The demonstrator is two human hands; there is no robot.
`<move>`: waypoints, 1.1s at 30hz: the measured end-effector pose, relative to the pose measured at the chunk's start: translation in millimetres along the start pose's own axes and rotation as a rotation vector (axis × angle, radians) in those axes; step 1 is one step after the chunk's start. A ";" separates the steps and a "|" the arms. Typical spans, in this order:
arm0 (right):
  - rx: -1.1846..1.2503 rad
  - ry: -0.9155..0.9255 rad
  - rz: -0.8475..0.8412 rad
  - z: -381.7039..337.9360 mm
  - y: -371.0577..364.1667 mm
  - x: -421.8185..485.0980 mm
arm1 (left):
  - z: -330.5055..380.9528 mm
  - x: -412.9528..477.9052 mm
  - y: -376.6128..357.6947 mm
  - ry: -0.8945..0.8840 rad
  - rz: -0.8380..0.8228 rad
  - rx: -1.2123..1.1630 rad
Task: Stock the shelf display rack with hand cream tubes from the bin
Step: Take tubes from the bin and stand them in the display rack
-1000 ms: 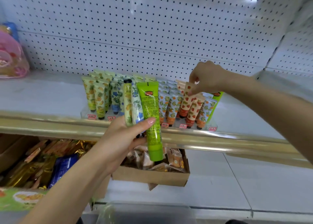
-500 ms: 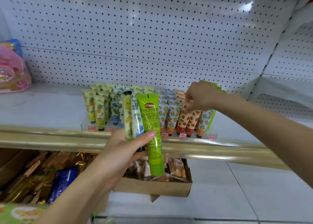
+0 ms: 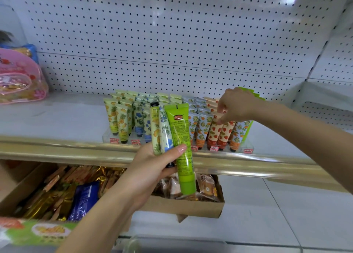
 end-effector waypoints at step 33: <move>1.474 -0.174 -0.338 47.1 -8.4 -112.4 | -22.6 1.4 -59.1 0.127 0.005 -0.136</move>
Point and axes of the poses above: each hand's wrist, its own x-axis towards the middle knuckle, its own y-axis out of the back of the hand, z = x × y, the point moved 5 cm from there along x, towards the middle knuckle, and after that the axes turned 2 degrees about -y, right-handed, at the moved point
